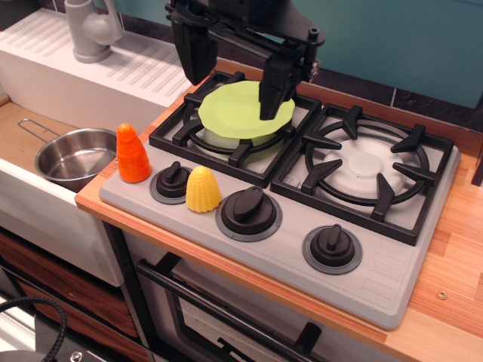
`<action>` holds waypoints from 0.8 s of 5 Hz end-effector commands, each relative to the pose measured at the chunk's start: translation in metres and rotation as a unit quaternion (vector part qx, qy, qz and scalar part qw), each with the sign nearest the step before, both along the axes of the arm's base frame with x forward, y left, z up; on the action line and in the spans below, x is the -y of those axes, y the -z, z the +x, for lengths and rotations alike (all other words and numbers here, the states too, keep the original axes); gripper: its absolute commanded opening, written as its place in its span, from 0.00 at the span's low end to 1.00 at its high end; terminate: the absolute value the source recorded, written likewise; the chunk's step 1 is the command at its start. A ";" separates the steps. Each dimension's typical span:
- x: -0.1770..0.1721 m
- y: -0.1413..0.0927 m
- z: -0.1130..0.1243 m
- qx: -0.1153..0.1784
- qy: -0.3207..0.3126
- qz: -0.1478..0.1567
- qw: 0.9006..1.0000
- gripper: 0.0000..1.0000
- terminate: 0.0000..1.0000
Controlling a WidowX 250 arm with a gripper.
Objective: End effector reaching corn
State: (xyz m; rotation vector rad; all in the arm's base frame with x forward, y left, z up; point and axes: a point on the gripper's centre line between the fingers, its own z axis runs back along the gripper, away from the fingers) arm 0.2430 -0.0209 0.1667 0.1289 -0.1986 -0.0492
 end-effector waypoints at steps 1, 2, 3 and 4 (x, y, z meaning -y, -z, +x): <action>0.000 0.000 0.000 0.000 0.000 0.000 1.000 1.00 0.00; -0.011 -0.006 0.000 -0.006 0.004 0.006 1.000 1.00 0.00; -0.022 -0.006 0.005 -0.006 0.009 0.014 1.000 1.00 0.00; -0.028 0.001 0.018 -0.001 0.013 0.015 1.000 1.00 0.00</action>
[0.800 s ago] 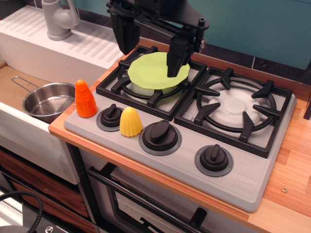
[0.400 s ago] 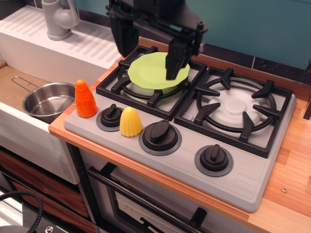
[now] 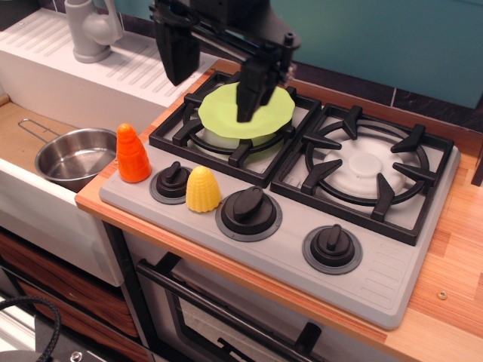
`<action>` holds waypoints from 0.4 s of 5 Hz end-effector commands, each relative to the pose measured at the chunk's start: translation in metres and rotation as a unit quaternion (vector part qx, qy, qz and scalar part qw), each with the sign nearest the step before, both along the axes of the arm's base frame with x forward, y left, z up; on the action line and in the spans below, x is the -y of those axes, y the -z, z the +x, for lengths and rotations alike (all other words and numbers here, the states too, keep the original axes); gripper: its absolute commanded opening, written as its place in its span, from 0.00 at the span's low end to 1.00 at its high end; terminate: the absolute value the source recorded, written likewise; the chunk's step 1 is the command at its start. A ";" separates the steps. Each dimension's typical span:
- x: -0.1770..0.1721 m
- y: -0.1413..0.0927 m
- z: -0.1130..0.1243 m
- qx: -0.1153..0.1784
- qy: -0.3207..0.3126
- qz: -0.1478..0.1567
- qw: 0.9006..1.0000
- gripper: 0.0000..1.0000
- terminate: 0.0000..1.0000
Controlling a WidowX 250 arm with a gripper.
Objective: End effector reaching corn
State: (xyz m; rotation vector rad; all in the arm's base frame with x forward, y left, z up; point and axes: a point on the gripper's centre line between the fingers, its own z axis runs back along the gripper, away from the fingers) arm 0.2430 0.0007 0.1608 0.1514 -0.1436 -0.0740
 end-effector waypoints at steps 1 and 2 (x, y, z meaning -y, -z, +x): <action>-0.014 0.006 0.032 0.033 0.014 0.003 0.999 1.00 0.00; -0.027 0.024 0.039 0.048 0.034 0.006 0.998 1.00 0.00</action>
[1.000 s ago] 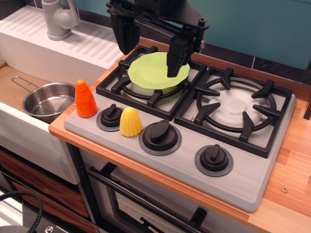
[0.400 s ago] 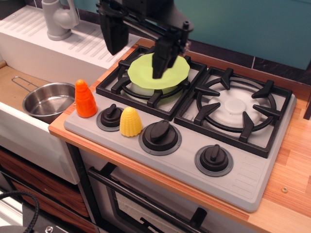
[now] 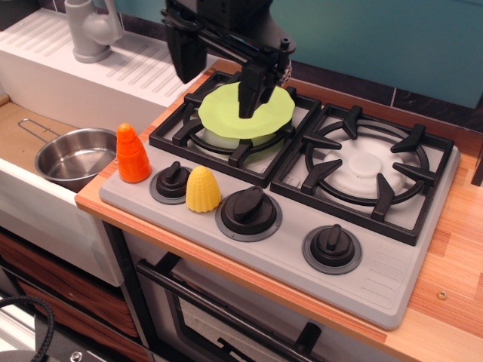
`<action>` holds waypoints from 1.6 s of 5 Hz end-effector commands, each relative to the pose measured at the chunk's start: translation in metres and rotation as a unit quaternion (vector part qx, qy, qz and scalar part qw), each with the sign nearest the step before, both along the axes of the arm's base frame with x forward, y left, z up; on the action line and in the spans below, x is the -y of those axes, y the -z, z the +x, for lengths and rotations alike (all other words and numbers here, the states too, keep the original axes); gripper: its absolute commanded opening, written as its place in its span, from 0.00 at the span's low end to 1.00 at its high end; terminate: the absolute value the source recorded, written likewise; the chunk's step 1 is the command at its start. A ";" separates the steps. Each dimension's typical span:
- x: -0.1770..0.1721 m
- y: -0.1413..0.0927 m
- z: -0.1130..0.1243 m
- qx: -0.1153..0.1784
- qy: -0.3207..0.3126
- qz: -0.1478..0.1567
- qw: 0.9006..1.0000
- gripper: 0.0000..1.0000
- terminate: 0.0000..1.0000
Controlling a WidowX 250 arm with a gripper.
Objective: End effector reaching corn
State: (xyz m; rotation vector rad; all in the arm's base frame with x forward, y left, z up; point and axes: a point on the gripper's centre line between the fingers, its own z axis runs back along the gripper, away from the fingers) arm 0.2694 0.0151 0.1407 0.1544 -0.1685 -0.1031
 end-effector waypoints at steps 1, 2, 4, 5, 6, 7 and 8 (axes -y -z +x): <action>-0.020 0.012 0.012 0.040 0.022 0.004 0.999 1.00 0.00; -0.023 0.016 0.008 0.040 0.021 0.004 0.999 1.00 0.00; -0.017 0.024 0.003 0.038 0.015 0.002 0.999 1.00 0.00; -0.012 0.031 0.001 0.042 0.014 -0.010 0.999 1.00 0.00; -0.009 0.039 0.002 0.049 0.013 -0.016 0.999 1.00 0.00; -0.009 0.048 0.001 0.051 0.018 -0.014 0.998 1.00 0.00; -0.004 0.061 -0.002 0.062 0.020 -0.011 0.998 1.00 0.00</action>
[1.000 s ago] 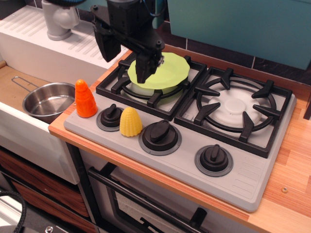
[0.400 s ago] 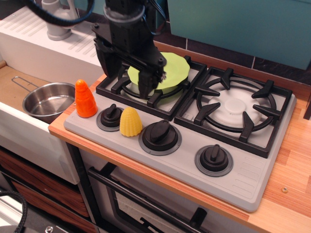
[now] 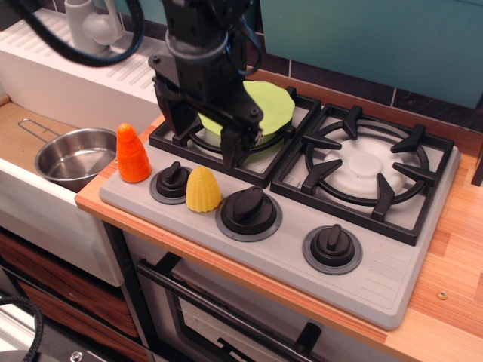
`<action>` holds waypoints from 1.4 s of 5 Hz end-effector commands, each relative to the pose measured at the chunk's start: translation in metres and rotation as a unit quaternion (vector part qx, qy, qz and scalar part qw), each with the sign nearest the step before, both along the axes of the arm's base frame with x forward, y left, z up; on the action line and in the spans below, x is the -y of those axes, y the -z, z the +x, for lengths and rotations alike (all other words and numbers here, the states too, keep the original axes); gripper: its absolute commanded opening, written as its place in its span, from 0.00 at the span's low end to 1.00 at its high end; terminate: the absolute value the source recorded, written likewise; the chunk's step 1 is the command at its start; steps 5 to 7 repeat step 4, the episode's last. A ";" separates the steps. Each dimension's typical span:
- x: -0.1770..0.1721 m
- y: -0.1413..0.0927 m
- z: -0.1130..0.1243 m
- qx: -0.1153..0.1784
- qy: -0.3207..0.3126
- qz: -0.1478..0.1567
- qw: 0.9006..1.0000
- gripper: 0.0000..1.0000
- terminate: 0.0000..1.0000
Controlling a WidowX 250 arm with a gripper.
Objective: End effector reaching corn
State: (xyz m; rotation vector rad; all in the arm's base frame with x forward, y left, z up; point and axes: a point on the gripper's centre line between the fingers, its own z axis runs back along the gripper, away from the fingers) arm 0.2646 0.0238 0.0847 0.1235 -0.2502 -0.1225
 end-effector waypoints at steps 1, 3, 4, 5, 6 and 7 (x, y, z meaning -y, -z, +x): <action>0.005 0.008 0.006 0.027 0.000 0.007 1.000 1.00 0.00; 0.005 0.008 0.006 0.032 0.003 0.015 0.999 1.00 0.00; 0.005 0.007 0.006 0.039 0.006 0.020 0.999 1.00 1.00; 0.005 0.007 0.006 0.039 0.006 0.020 0.999 1.00 1.00; 0.005 0.007 0.006 0.039 0.006 0.020 0.999 1.00 1.00; 0.005 0.007 0.006 0.039 0.006 0.020 0.999 1.00 1.00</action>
